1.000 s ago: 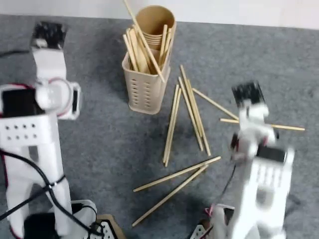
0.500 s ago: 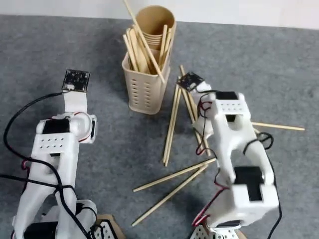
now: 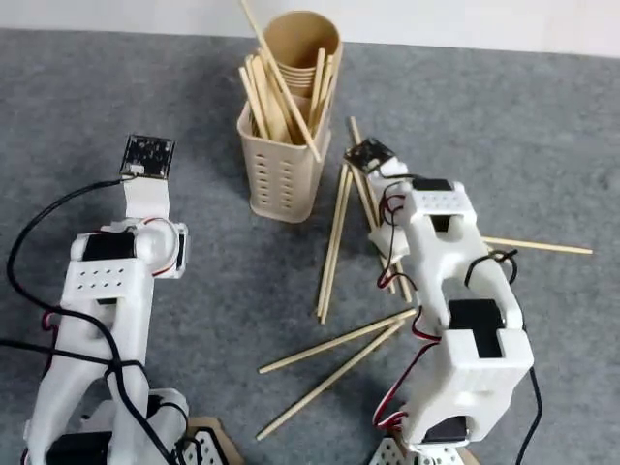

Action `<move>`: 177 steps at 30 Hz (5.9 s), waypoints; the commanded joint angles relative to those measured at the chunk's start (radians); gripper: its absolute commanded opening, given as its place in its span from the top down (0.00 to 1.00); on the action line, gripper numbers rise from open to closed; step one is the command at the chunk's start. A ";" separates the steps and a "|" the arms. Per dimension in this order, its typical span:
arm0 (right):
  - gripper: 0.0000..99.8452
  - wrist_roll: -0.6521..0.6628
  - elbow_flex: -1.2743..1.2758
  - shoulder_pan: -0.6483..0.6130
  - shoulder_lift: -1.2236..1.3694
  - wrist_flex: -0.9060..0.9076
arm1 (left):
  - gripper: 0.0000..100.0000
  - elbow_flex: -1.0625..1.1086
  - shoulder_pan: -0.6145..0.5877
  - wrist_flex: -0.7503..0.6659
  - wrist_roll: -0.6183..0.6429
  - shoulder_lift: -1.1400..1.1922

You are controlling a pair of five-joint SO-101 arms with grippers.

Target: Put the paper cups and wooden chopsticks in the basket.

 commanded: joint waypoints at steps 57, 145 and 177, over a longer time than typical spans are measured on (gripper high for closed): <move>0.91 -0.203 -0.447 -0.062 0.323 0.229 | 0.84 -0.004 -0.004 -0.015 -0.003 -0.033; 0.85 -0.888 0.504 -0.394 -0.668 -0.140 | 0.84 0.053 -0.012 -0.120 -0.003 -0.035; 1.00 -0.893 0.315 -0.343 -0.263 -0.039 | 0.84 0.053 -0.012 -0.117 -0.003 -0.038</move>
